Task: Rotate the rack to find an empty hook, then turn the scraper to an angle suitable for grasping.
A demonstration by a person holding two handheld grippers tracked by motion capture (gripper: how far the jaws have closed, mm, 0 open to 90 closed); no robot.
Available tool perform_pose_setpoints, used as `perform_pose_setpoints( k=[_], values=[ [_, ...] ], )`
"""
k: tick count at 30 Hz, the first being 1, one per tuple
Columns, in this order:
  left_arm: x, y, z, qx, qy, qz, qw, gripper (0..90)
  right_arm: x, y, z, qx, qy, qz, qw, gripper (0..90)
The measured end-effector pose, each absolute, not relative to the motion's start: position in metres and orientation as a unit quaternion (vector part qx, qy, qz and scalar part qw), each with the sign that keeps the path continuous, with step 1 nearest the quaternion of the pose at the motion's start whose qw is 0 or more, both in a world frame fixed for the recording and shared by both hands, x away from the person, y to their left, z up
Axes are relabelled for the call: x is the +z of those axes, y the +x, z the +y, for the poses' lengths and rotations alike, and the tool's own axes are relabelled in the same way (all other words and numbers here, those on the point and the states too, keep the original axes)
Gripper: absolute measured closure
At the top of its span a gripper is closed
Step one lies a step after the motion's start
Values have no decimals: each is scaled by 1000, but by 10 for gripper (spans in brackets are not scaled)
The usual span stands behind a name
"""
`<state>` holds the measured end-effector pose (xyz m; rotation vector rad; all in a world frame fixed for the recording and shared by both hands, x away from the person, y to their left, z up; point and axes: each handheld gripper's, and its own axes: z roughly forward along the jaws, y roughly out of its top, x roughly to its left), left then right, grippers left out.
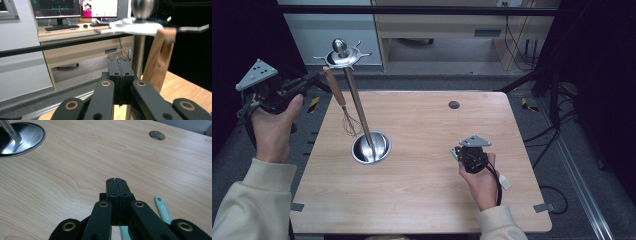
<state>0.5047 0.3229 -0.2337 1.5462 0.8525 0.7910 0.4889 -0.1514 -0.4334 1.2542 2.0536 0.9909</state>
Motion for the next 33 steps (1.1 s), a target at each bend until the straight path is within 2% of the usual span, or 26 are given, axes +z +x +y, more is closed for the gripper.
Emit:
perform_pose_setpoints(
  k=[22, 28, 33],
  values=[
    [-341, 491, 341, 302, 671, 416, 534, 899, -440, 508, -185, 322, 490, 769, 254, 900],
    [-382, 491, 339, 287, 683, 428, 518, 864, -443, 517, -188, 311, 497, 773, 243, 900],
    [-403, 492, 340, 281, 688, 439, 506, 823, -444, 523, -189, 305, 501, 774, 236, 900]
  ],
)
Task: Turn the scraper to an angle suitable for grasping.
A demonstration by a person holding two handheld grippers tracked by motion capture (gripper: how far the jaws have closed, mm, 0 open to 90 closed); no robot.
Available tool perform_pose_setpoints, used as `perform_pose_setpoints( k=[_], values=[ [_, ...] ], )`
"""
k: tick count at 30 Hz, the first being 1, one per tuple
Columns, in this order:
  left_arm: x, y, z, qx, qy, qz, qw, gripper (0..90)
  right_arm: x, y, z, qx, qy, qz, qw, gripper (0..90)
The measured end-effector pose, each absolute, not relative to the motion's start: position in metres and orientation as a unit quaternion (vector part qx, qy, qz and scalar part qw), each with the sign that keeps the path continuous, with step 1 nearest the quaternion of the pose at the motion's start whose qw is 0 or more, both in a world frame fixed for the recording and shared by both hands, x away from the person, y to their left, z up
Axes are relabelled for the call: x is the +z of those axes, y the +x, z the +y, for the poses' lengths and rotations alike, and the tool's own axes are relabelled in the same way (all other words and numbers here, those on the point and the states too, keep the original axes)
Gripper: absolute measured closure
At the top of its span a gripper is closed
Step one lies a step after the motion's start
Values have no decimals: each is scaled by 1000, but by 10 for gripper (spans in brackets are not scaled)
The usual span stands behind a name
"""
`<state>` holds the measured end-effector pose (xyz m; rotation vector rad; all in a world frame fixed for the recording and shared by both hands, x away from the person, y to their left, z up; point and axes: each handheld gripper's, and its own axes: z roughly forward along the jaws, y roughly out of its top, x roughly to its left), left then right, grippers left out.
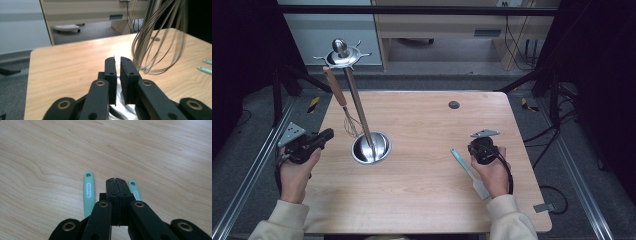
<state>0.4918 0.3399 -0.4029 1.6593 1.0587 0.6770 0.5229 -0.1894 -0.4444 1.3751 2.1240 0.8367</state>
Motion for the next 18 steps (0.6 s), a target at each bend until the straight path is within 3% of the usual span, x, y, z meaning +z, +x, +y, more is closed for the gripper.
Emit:
perform_pose_setpoints(
  k=[6, 13, 18],
  values=[
    [-417, 492, 335, 283, 703, 439, 483, 637, -453, 530, -192, 294, 506, 780, 222, 900],
    [-427, 493, 330, 282, 707, 443, 474, 257, -463, 536, -188, 279, 507, 787, 212, 900],
    [-438, 493, 333, 276, 712, 443, 469, 127, -469, 535, -183, 272, 500, 795, 207, 900]
  ],
)
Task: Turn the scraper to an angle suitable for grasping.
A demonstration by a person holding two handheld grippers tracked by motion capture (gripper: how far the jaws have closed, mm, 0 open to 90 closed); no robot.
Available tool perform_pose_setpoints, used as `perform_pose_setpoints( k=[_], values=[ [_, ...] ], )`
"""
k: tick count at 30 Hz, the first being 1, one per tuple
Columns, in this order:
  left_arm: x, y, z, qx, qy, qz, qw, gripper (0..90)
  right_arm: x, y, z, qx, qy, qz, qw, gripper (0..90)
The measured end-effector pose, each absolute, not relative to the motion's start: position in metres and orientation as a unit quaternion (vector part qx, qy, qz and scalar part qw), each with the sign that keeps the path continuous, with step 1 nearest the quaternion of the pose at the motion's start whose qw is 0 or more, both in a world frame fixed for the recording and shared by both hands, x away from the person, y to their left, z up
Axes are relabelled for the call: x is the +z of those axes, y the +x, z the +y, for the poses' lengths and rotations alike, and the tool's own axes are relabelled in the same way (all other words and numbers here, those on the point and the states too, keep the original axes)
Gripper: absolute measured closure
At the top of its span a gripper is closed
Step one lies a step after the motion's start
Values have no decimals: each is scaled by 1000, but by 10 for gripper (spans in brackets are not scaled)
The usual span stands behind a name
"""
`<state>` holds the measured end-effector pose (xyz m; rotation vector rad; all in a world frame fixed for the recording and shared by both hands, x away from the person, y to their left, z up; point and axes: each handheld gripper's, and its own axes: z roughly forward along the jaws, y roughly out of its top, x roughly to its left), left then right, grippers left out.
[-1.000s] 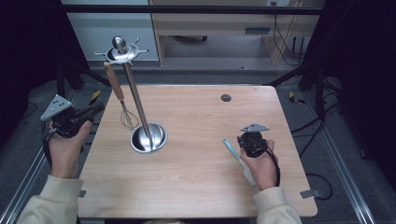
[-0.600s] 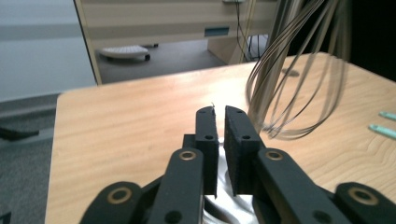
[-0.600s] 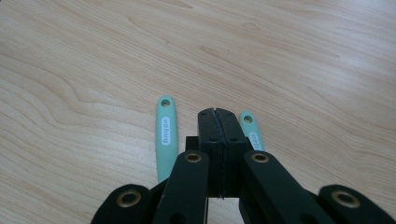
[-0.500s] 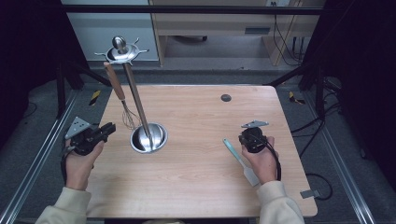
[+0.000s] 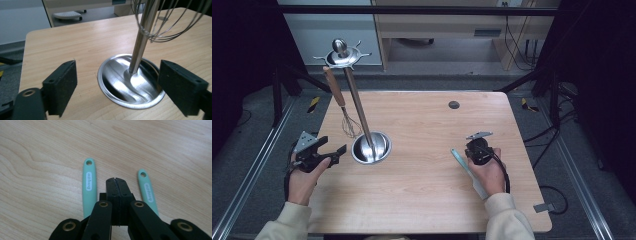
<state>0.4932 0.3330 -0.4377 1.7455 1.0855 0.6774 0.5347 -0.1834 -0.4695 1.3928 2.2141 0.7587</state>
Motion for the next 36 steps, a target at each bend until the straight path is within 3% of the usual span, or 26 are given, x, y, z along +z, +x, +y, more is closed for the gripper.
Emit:
perform_pose_setpoints(
  k=[5, 36],
  values=[
    [-443, 492, 341, 277, 706, 451, 471, 80, -477, 535, -180, 265, 499, 800, 204, 900],
    [-448, 493, 345, 275, 702, 460, 469, 76, -485, 536, -172, 261, 490, 810, 190, 900]
  ],
)
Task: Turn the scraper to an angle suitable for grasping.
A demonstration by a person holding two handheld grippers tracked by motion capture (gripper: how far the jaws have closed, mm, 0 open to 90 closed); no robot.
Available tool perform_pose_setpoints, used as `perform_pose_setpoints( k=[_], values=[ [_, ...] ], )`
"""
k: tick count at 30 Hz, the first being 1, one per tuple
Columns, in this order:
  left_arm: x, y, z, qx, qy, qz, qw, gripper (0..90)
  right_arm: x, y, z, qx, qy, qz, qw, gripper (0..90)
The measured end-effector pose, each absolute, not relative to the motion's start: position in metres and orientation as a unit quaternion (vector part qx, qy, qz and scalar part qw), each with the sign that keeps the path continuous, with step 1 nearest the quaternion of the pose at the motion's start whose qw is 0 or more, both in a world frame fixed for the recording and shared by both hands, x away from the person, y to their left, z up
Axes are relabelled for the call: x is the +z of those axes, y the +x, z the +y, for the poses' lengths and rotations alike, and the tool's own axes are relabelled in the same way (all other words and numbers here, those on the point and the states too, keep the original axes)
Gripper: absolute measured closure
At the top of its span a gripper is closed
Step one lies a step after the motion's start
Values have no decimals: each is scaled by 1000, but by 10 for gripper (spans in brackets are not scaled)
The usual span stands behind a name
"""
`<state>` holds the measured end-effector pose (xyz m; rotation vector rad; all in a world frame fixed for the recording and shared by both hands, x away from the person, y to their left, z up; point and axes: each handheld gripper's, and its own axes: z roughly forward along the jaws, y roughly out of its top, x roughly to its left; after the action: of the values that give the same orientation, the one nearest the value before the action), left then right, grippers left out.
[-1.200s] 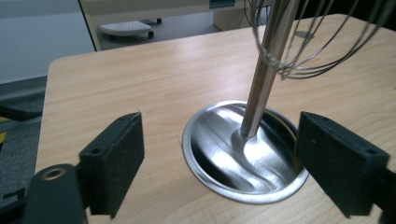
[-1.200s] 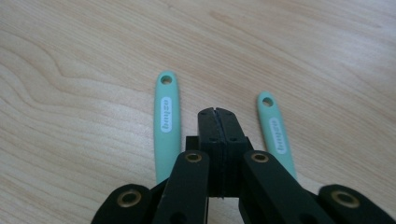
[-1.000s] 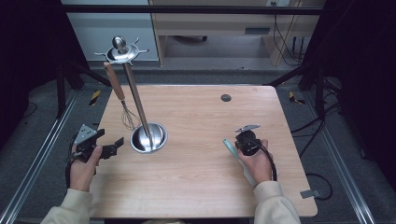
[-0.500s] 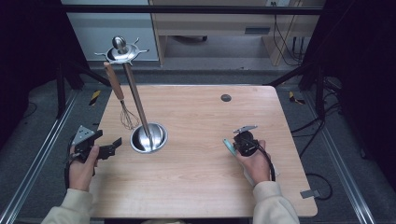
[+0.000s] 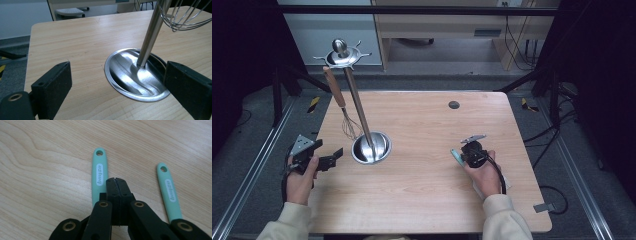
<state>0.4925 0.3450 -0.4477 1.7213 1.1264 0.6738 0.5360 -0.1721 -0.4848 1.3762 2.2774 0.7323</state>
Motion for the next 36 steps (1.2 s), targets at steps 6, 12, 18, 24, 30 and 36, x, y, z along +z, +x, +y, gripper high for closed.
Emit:
perform_pose_setpoints(
  k=[6, 12, 18, 24, 30, 36],
  values=[
    [-448, 493, 345, 275, 704, 458, 469, 76, -485, 534, -167, 263, 479, 817, 184, 900],
    [-448, 493, 345, 275, 703, 459, 469, 76, -484, 530, -160, 264, 463, 828, 175, 900],
    [-448, 493, 345, 275, 704, 458, 468, 77, -483, 523, -151, 263, 439, 843, 163, 900],
    [-448, 492, 345, 275, 704, 459, 468, 77, -482, 518, -144, 260, 421, 856, 151, 900],
    [-448, 493, 346, 276, 704, 459, 467, 76, -479, 516, -143, 255, 415, 860, 152, 900],
    [-448, 493, 347, 276, 702, 460, 468, 76, -475, 511, -144, 249, 406, 866, 151, 900]
  ],
)
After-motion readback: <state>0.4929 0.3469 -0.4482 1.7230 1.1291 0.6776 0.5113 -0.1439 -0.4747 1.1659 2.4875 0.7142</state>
